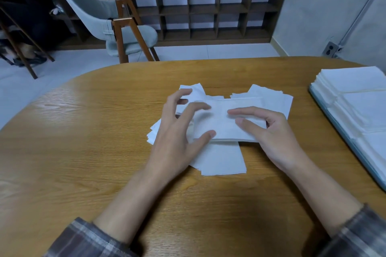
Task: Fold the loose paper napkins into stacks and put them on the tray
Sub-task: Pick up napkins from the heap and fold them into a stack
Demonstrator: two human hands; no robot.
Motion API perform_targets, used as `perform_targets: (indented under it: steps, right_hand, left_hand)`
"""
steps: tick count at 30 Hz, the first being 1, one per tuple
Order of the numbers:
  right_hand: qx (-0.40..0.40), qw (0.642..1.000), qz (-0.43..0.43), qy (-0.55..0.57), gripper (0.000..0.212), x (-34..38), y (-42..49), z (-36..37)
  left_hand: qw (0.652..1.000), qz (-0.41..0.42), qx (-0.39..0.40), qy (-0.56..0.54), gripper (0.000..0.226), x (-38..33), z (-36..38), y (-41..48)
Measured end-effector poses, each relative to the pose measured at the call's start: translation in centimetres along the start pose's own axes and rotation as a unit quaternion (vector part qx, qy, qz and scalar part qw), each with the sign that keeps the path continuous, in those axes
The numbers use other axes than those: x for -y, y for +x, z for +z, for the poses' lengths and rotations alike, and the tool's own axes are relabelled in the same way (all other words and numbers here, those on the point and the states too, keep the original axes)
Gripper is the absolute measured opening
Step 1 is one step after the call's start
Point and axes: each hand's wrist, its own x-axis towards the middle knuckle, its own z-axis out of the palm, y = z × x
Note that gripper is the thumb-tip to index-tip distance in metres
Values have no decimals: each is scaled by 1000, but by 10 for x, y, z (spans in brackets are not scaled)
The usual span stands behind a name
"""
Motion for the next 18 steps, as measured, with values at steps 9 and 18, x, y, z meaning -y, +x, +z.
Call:
perform_targets:
  steps: [9, 18]
  right_hand:
    - [-53, 998, 14, 2, 24, -4, 3, -3]
    - [-51, 998, 20, -8, 25, -4, 2, -3]
  left_hand:
    - [961, 30, 271, -41, 24, 1, 5, -6]
    - [957, 28, 281, -62, 3, 0, 4, -6]
